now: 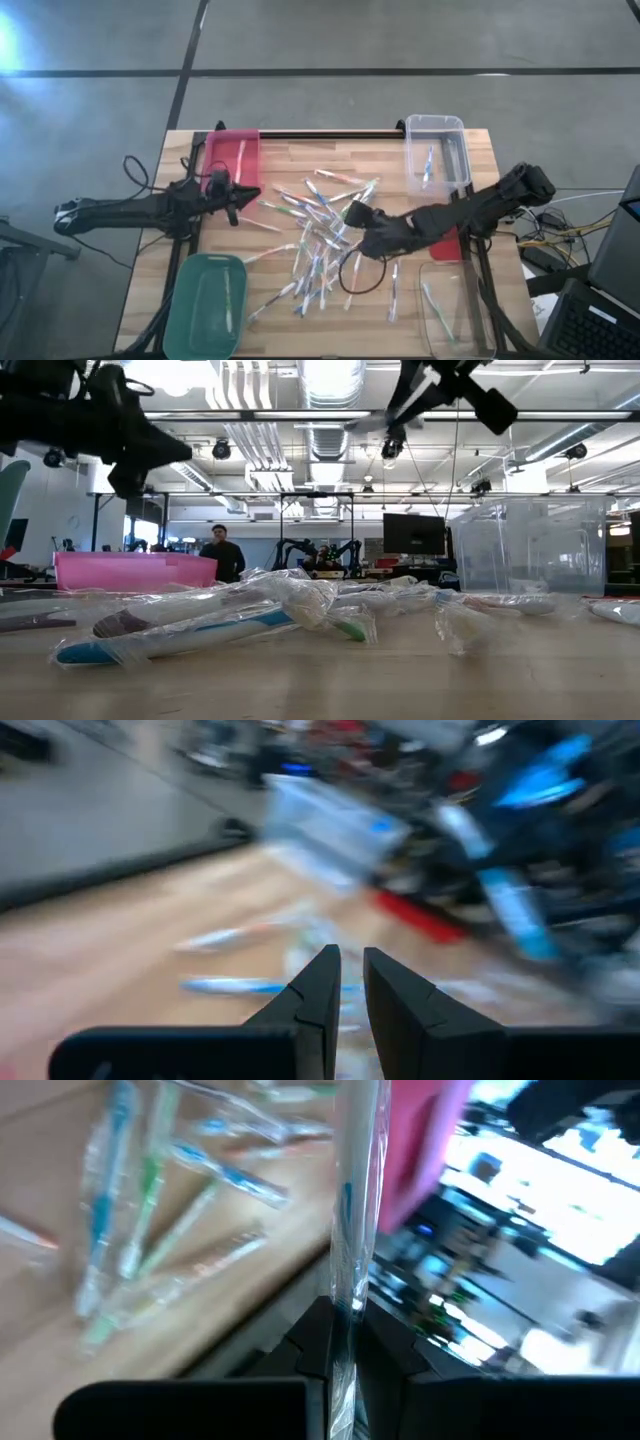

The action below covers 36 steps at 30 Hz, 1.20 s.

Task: Pick & Place Toothbrushes
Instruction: Put the blue toothbrush into the top transparent bin

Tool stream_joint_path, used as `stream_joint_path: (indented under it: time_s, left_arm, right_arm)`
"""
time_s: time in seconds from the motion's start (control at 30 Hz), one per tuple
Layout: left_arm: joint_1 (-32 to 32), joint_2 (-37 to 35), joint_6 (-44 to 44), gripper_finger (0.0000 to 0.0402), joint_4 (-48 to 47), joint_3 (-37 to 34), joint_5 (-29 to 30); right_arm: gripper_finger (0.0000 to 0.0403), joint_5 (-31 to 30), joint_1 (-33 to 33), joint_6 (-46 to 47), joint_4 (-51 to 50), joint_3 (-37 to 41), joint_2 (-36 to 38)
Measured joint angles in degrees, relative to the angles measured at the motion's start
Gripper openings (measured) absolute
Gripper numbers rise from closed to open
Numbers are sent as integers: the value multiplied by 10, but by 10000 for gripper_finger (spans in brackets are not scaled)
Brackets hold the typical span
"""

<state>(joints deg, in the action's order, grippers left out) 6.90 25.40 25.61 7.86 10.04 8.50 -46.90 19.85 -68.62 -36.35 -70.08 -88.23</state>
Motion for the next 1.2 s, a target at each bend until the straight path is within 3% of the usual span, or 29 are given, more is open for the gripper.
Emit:
stream_joint_path:
  time_s: [0.1, 0.3, 0.47, 0.57, 0.9, 1.03, 1.2]
  left_arm:
    - [0, 23, 35, 53, 52, 0, -65]
    - [0, 99, 120, 53, 140, 0, -97]
    - [-1, 185, 171, 53, 239, 0, -191]
    - [-3, 232, 200, 53, 290, 8, -215]
    - [-36, 358, 191, 64, 283, 115, -250]
    - [-52, 406, 158, 92, 283, 183, -255]
    - [-59, 466, 125, 136, 218, 265, -271]
  right_arm:
    - [22, -34, 27, -16, 22, 0, 0]
    - [22, -83, 74, -65, 94, 2, 0]
    - [22, -88, 103, -106, 162, 2, 0]
    - [22, -88, 114, -115, 181, 2, 0]
    - [22, -103, 124, -111, 184, 2, -8]
    - [22, -139, 124, -123, 179, 2, -17]
    - [22, -153, 126, -143, 177, 2, -18]
